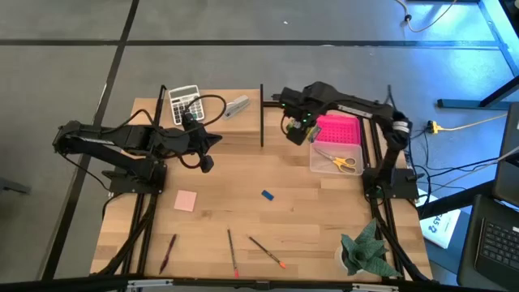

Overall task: Pack school essentials
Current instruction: Put the yellow crayon box into the pink supply box

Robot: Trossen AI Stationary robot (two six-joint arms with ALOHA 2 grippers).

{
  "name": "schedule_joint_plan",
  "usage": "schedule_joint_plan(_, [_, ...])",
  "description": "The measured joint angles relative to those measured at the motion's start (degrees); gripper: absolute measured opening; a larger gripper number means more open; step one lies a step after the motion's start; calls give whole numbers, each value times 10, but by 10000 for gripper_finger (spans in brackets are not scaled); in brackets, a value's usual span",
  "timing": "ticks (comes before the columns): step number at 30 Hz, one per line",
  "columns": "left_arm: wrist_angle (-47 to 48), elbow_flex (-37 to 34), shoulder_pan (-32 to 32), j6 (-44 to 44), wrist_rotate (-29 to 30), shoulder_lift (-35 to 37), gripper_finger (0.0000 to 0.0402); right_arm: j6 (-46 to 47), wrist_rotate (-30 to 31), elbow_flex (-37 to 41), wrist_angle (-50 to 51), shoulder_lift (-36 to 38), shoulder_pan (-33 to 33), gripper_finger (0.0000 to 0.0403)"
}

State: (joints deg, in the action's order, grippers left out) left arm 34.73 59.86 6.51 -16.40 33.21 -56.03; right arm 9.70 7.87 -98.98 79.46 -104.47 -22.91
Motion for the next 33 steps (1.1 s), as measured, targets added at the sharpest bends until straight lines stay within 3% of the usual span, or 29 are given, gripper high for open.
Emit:
schedule_joint_plan(6, [-4,0,0,0,-36,0,0,-20,0,17,15,74,7,332])
schedule_joint_plan(15, [-71,0,-1,53,-100,-1,0,-10,0,220,-60,262,17,332])
schedule_joint_plan(20, [-130,0,-22,121,-169,-18,0,-83,0,317,-92,348,18,332])
schedule_joint_plan(33, [-210,1,-81,141,-311,-108,0,-218,-4,509,-158,439,18,332])
